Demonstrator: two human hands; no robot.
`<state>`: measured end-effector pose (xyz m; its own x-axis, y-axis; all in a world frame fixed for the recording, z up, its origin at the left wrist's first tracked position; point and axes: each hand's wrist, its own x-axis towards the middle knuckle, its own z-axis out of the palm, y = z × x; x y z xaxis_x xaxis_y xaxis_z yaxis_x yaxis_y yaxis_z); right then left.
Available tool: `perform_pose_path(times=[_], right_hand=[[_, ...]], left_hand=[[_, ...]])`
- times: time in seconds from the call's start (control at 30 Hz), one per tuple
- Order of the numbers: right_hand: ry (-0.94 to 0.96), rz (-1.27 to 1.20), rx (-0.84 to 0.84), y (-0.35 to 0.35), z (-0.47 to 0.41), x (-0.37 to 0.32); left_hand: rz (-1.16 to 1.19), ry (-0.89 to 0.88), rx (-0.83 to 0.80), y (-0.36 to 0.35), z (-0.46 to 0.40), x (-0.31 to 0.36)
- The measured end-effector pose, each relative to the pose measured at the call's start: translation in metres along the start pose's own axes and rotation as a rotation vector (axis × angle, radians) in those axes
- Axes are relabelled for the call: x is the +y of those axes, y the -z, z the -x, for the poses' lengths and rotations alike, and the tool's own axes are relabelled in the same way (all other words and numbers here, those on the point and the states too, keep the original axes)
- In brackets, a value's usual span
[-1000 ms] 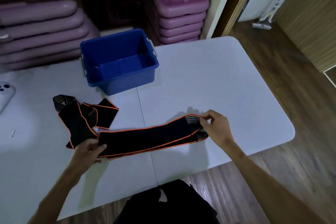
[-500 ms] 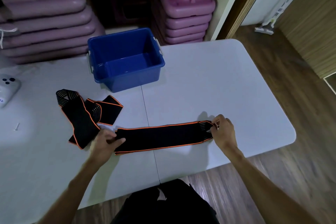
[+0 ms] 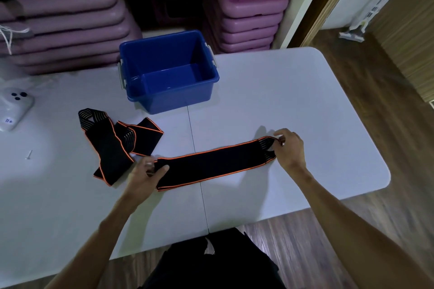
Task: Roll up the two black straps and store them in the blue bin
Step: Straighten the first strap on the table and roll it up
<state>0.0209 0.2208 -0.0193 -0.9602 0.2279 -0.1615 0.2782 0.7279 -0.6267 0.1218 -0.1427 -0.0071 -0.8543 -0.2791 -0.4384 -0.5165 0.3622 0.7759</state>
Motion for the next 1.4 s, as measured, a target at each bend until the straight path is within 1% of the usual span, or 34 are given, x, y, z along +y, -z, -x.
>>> perform_pose_path(times=[0.17,0.3,0.33,0.43,0.53,0.67,0.73,0.93,1.07,1.13,1.2,1.27,1.33,1.4], right_hand=[[0.033,0.035,-0.022,-0.004,-0.026,-0.004],[0.068,0.047,0.025,-0.003,-0.063,-0.018],[0.089,0.051,0.037,-0.003,-0.074,-0.025],[0.146,0.073,0.049,-0.003,-0.106,-0.047],[0.164,0.073,0.030,-0.007,-0.135,-0.068],[0.146,0.078,-0.005,-0.015,-0.161,-0.086],[0.139,0.075,-0.020,-0.019,-0.167,-0.091],[0.099,0.047,-0.089,-0.033,-0.173,-0.097],[0.210,0.013,-0.131,-0.029,-0.164,-0.094],[0.252,-0.052,-0.123,-0.024,-0.150,-0.093],[0.290,-0.119,-0.103,-0.021,-0.127,-0.088],[0.345,-0.142,-0.107,-0.021,-0.096,-0.079],[0.375,-0.141,-0.128,-0.024,-0.059,-0.066],[0.408,-0.121,-0.143,-0.032,-0.022,-0.051]], left_hand=[[-0.159,-0.114,-0.014,0.003,-0.005,-0.005],[-0.167,-0.139,0.018,-0.004,-0.002,-0.002],[-0.142,-0.132,0.013,-0.007,-0.001,-0.003],[-0.058,-0.033,-0.015,-0.022,0.004,-0.007],[0.008,0.011,-0.067,-0.044,0.013,-0.014],[0.098,0.080,-0.036,-0.059,0.024,-0.006],[0.133,0.108,-0.013,-0.063,0.023,-0.002],[0.191,0.178,-0.055,-0.076,0.021,0.014],[0.213,0.199,-0.124,-0.077,0.025,0.014],[0.144,0.134,-0.142,-0.073,0.025,0.010],[-0.024,-0.018,-0.131,-0.065,0.026,0.007],[-0.237,-0.238,-0.119,-0.054,0.027,0.005],[-0.487,-0.487,-0.141,-0.043,0.025,0.002],[-0.662,-0.718,-0.166,-0.033,0.015,-0.002]])
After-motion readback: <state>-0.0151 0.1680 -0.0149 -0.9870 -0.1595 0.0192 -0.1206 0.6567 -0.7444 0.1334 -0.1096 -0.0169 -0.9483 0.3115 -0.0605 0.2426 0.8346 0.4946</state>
